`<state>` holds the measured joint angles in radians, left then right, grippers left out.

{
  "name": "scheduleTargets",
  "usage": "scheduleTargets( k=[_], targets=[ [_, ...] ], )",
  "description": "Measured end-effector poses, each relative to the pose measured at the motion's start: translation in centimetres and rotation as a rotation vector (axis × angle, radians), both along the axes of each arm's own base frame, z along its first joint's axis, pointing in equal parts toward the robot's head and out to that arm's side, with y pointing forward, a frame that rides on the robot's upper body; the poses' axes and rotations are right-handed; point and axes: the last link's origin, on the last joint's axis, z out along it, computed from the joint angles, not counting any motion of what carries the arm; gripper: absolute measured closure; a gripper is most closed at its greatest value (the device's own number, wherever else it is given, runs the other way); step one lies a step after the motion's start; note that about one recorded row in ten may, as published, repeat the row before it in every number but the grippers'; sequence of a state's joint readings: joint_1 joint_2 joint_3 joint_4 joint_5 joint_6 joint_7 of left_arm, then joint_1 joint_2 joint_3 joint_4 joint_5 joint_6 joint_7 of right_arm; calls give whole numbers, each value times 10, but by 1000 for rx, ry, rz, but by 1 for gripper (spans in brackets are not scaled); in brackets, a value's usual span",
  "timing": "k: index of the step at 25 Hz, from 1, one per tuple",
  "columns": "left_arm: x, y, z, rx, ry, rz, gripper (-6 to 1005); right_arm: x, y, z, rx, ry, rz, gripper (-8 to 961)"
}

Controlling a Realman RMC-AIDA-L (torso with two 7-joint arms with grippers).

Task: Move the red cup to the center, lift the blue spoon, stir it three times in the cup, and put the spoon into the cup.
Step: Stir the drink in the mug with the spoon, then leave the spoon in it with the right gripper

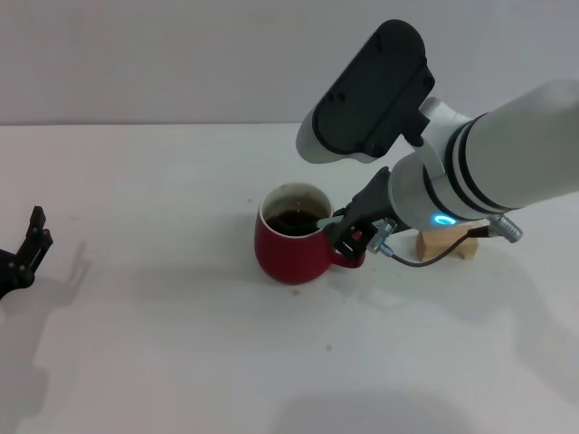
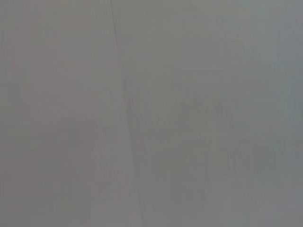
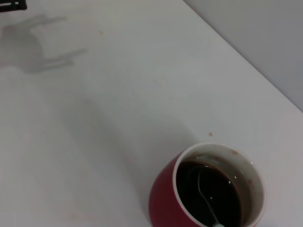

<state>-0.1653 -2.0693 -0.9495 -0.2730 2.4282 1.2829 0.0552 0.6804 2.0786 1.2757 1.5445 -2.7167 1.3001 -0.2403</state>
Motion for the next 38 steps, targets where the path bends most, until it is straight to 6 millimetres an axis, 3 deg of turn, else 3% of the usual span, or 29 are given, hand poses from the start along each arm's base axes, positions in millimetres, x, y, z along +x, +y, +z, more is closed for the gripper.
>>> scheduleTargets(
  k=[11, 20, 38],
  targets=[
    [-1, -1, -1, -7, 3, 4, 144, 5, 10, 8, 34, 10, -20, 822],
    [0, 1, -2, -12, 4, -2, 144, 9, 6, 7, 22, -1, -31, 821],
    [1, 3, -2, -16, 5, -4, 144, -4, 0, -2, -7, 21, 18, 822]
  ],
)
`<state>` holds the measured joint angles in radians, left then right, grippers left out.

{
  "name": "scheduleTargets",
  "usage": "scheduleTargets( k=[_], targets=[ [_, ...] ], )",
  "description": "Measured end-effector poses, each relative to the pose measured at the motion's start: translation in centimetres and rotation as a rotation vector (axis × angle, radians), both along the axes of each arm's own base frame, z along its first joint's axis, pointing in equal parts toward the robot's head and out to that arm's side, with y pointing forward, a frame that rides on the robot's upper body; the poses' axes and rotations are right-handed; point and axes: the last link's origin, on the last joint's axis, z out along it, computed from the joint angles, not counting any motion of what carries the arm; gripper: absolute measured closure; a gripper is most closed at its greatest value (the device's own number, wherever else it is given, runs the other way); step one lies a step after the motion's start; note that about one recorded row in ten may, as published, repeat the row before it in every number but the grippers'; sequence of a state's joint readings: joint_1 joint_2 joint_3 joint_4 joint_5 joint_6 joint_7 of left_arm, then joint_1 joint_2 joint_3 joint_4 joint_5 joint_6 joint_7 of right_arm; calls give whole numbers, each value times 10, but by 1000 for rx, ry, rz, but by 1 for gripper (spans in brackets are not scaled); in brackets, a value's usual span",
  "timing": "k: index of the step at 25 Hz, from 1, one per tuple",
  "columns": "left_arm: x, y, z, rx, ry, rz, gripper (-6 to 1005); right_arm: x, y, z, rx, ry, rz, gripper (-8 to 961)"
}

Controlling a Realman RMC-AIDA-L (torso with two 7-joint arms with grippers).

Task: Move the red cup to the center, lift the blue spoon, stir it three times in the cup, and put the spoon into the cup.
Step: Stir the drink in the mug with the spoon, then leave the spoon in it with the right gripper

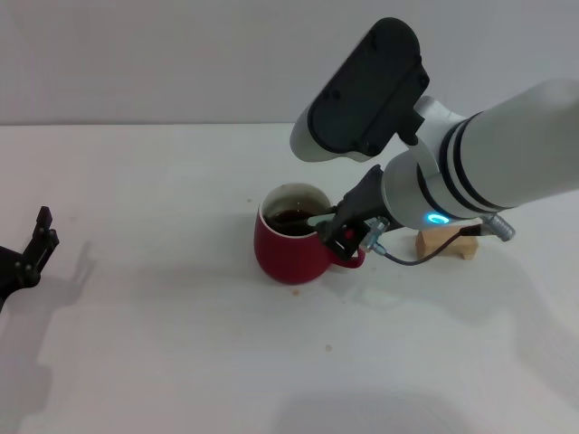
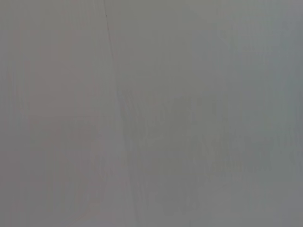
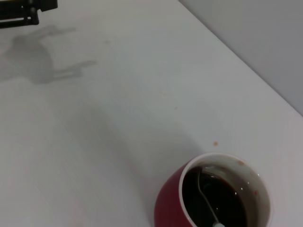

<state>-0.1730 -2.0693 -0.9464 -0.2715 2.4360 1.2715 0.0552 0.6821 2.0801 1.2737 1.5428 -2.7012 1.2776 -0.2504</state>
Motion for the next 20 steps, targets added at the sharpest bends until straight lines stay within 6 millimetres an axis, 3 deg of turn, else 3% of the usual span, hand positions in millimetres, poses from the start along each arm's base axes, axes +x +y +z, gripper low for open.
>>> scheduleTargets(
  k=[13, 20],
  targets=[
    [0, 0, 0, -1, 0, -1, 144, 10, 15, 5, 35, -1, -36, 821],
    [1, 1, -1, -4, 1, -4, 144, 12, 12, 6, 29, -6, -43, 821]
  ],
)
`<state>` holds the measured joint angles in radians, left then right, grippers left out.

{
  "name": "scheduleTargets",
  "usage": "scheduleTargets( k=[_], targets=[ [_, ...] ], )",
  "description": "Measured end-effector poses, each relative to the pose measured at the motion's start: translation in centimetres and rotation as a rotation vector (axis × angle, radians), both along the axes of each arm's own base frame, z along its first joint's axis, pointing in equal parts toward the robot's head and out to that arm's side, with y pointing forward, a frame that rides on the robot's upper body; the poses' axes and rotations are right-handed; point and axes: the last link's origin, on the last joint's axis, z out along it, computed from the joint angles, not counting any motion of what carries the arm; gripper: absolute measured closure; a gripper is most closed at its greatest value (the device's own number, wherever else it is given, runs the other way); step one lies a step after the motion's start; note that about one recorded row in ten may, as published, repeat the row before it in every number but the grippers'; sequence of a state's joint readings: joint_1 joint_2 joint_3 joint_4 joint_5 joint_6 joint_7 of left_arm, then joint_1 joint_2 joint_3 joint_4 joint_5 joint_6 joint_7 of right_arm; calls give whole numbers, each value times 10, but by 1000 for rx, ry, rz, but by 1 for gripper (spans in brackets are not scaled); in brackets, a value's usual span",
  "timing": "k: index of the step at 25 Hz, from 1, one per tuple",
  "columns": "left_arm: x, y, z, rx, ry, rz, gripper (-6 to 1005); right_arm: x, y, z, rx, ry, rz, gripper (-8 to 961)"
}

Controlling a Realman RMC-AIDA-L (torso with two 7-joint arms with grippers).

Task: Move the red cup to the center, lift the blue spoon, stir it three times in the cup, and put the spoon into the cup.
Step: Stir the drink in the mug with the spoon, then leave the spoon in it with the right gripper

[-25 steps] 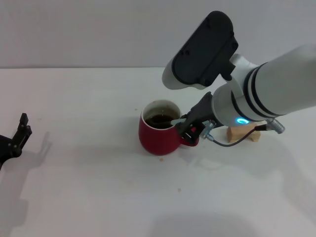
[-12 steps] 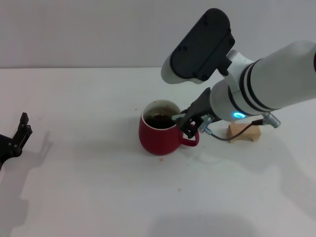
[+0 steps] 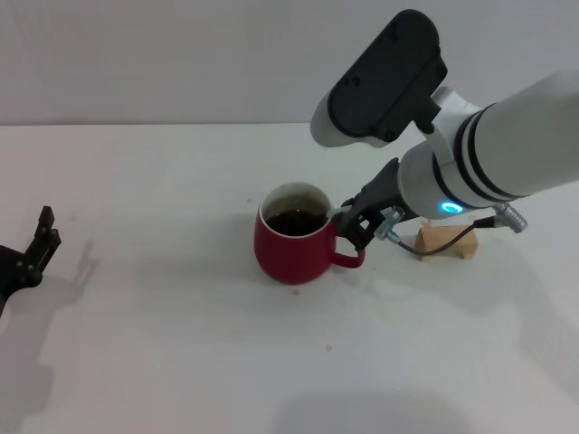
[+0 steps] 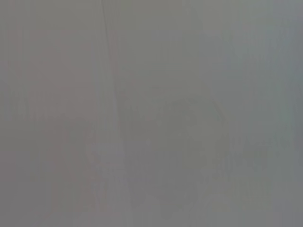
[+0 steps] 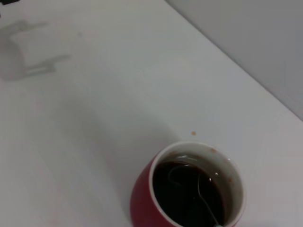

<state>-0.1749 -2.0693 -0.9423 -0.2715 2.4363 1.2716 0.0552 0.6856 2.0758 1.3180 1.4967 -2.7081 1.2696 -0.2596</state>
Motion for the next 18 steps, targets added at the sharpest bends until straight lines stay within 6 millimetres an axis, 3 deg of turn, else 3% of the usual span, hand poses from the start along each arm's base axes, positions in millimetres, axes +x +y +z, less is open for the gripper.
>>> scheduleTargets(
  k=[9, 18],
  targets=[
    [0, 0, 0, -2, 1, -1, 144, -11, -14, -14, -68, 20, 34, 821],
    [0, -1, 0, 1, 0, -2, 144, -13, -8, -13, -46, 33, 45, 818]
  ],
)
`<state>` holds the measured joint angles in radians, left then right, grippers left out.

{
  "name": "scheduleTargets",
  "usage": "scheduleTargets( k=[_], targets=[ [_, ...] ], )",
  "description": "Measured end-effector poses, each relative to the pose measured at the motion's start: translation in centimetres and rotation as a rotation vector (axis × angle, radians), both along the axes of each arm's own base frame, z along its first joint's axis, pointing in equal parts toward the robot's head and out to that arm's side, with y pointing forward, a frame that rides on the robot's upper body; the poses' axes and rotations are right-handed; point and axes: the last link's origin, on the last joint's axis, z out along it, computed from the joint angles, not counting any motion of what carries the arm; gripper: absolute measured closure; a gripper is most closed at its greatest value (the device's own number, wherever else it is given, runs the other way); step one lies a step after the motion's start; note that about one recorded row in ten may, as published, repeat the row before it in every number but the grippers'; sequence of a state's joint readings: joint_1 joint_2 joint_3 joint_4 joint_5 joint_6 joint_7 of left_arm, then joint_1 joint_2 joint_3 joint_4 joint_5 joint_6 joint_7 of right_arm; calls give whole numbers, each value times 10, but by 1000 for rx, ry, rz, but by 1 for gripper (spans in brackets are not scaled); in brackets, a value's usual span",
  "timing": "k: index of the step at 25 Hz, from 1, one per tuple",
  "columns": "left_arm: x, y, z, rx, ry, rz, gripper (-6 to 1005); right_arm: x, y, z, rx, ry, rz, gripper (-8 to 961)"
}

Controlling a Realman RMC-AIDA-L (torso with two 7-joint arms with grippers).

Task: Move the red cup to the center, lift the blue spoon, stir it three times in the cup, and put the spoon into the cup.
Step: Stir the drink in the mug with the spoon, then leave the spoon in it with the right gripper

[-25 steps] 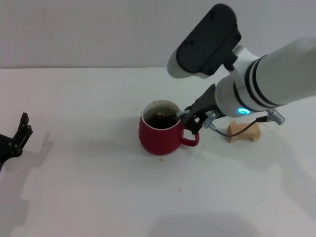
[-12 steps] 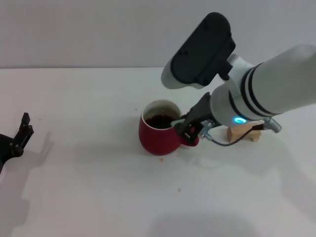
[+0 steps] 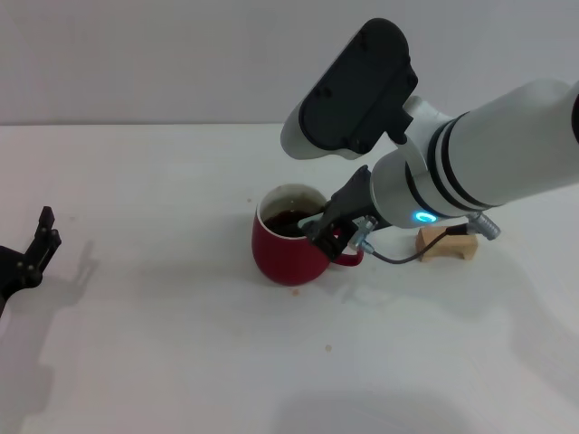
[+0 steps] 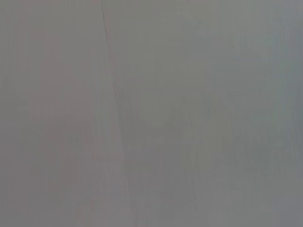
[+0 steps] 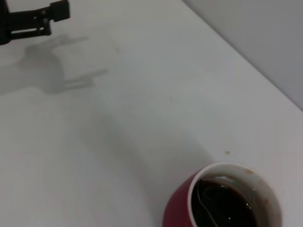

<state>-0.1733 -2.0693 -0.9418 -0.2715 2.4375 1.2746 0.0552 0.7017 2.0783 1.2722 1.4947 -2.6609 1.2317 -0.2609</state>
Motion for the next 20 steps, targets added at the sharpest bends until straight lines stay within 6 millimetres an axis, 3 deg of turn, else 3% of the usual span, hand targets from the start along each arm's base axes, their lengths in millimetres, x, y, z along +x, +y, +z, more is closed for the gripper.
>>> scheduleTargets(
  k=[11, 20],
  targets=[
    [1, 0, -1, 0, -3, -1, 144, 14, 17, 11, 71, -22, -36, 808],
    [1, 1, -1, -2, -3, 0, 144, 13, 6, 10, 48, -25, -30, 800]
  ],
)
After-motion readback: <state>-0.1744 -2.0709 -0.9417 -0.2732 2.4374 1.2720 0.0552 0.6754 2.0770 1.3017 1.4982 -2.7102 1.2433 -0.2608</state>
